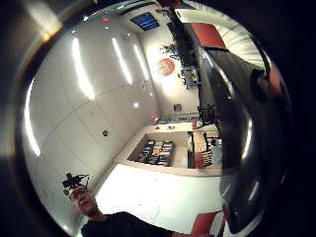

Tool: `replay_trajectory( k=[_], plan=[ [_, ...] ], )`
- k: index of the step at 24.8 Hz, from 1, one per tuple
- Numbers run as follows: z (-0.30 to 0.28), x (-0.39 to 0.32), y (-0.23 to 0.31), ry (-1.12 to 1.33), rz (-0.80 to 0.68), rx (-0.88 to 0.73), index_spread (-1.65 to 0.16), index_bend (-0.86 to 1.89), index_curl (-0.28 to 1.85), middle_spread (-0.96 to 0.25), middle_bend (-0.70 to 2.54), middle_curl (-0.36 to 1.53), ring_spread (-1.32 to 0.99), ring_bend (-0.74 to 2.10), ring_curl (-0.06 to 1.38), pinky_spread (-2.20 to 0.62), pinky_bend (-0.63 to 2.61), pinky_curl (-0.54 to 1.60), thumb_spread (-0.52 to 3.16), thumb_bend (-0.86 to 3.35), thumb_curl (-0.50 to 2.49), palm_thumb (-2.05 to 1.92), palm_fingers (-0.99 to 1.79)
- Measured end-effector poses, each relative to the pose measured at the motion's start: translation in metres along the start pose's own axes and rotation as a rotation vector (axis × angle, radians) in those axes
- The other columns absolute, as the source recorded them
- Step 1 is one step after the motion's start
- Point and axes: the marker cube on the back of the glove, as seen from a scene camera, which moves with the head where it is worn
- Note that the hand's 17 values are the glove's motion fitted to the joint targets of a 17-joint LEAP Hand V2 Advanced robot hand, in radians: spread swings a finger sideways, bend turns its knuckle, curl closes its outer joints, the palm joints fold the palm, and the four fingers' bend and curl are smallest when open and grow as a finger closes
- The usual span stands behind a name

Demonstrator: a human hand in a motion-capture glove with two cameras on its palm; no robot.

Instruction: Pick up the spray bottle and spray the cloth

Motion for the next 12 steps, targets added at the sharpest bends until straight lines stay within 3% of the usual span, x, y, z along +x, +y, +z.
replay_trajectory(
  k=[1, 3, 5, 12],
  plan=[
    [0.000, 0.002, 0.002, 0.005, 0.014, -0.013, -0.15, 0.25, 0.70, -0.03, 0.39, 0.65, -0.12, 0.38, 0.60, 0.03, 0.10, 0.29, 0.89, -0.03, 0.88, 1.19, 0.84],
    [-0.002, 0.007, 0.004, 0.004, 0.029, -0.031, -0.16, 0.25, 0.70, 0.00, 0.31, 0.63, -0.06, 0.27, 0.59, 0.08, 0.13, 0.31, 0.94, -0.06, 0.84, 1.11, 0.46],
    [-0.005, 0.010, 0.005, 0.002, 0.036, -0.037, -0.17, 0.20, 0.69, 0.02, 0.28, 0.61, -0.03, 0.24, 0.60, 0.11, 0.18, 0.33, 0.95, -0.06, 0.81, 1.07, 0.33],
    [-0.011, 0.008, 0.010, 0.006, 0.049, -0.032, -0.24, 0.11, 0.54, 0.05, 0.21, 0.54, 0.04, 0.19, 0.49, 0.15, 0.21, 0.32, 0.99, -0.03, 0.75, 1.01, 0.27]
  ],
)
